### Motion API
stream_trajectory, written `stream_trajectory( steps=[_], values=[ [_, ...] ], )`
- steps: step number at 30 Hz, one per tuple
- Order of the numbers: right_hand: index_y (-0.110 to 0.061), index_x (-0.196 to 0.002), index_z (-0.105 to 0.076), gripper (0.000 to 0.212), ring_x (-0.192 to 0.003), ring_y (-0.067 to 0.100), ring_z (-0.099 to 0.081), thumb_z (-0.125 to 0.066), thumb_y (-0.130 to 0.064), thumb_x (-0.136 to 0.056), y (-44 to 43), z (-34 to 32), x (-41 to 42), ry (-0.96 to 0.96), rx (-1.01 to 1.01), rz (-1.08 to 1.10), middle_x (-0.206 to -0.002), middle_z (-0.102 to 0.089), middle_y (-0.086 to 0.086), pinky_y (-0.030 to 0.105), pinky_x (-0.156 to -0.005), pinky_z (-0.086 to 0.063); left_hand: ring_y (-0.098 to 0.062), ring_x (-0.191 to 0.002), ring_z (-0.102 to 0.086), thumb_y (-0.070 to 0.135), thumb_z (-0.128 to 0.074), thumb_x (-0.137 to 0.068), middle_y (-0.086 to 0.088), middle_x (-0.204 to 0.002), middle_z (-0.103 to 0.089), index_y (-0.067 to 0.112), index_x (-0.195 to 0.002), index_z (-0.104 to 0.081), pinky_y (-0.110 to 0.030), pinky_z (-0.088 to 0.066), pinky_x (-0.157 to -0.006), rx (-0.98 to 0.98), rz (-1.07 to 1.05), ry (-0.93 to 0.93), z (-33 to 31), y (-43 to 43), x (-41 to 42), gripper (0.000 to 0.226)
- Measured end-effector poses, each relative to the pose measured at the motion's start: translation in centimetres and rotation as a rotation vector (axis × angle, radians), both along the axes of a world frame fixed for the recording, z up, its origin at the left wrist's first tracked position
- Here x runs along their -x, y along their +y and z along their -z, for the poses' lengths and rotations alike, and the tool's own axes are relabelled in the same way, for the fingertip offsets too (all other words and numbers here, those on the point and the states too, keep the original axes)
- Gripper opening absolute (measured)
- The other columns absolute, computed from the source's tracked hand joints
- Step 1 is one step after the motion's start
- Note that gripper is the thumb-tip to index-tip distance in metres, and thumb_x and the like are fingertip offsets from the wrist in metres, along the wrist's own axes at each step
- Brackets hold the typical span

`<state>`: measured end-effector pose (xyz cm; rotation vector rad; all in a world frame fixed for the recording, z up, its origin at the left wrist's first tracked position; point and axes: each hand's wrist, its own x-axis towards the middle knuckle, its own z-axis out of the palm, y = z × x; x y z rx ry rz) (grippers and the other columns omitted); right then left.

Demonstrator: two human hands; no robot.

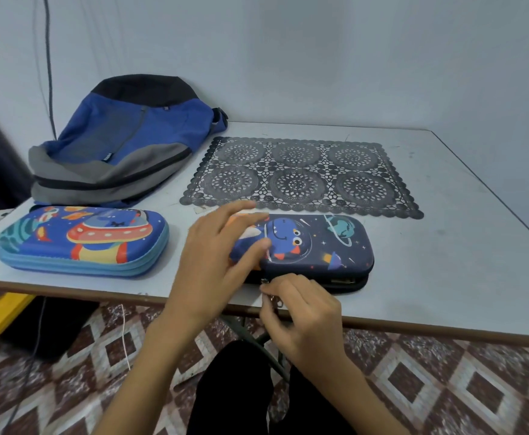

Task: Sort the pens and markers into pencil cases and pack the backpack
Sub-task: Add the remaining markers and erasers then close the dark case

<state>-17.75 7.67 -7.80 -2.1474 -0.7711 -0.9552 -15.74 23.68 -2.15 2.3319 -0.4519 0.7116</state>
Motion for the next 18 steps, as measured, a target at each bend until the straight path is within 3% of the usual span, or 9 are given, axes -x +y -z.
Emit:
stream_trajectory(
  steps=[3,6,9,13,18],
  values=[
    [-0.008,-0.074,-0.064,0.012,-0.066,0.02,-0.059,-0.064,-0.011,-0.086,0.2,0.0,0.0,-0.008,-0.014,0.018,-0.074,-0.062,0.001,0.035,-0.057,-0.048,-0.009,-0.14,-0.036,0.06,-0.034,-0.096,0.011,-0.145,-0.048,0.03,-0.131,-0.059,-0.048,-0.025,-0.115,-0.271,0.08,0.065,-0.5,-0.6,-2.6,0.053],
    [-0.007,-0.075,-0.066,0.013,-0.066,0.02,-0.06,-0.066,-0.009,-0.088,0.1,0.1,-0.1,-0.01,-0.044,0.025,-0.074,-0.063,0.002,0.033,-0.058,-0.049,-0.002,-0.144,-0.026,0.065,-0.017,-0.093,0.019,-0.15,-0.04,0.039,-0.141,-0.048,-0.045,-0.007,-0.121,-0.414,0.111,0.17,-0.5,-1.0,-3.7,0.062],
    [-0.006,-0.085,-0.071,0.003,-0.071,0.013,-0.061,-0.07,-0.008,-0.087,-0.3,0.2,-0.1,0.011,-0.075,0.028,-0.08,-0.068,0.001,0.024,-0.067,-0.051,0.002,-0.142,-0.028,0.065,-0.013,-0.092,0.023,-0.151,-0.037,0.043,-0.144,-0.041,-0.041,-0.008,-0.121,-0.409,0.109,0.213,-0.2,-1.0,-3.9,0.063],
    [-0.006,-0.083,-0.072,0.005,-0.067,0.0,-0.052,-0.076,-0.008,-0.081,-1.0,-0.1,-0.1,0.123,-0.153,0.008,-0.074,-0.066,-0.002,0.007,-0.071,-0.04,0.003,-0.141,-0.03,0.065,-0.016,-0.092,0.024,-0.15,-0.039,0.044,-0.143,-0.042,-0.038,-0.009,-0.12,-0.402,0.114,0.223,-0.1,-1.0,-4.0,0.061],
    [-0.009,-0.077,-0.074,0.004,-0.056,0.011,-0.058,-0.074,-0.011,-0.081,-2.3,-0.7,0.3,0.185,-0.243,0.02,-0.067,-0.066,-0.002,0.025,-0.056,-0.047,0.003,-0.141,-0.031,0.064,-0.016,-0.093,0.024,-0.149,-0.04,0.043,-0.143,-0.043,-0.034,-0.004,-0.119,-0.41,0.119,0.211,0.0,-0.9,-4.2,0.06]
  ],
)
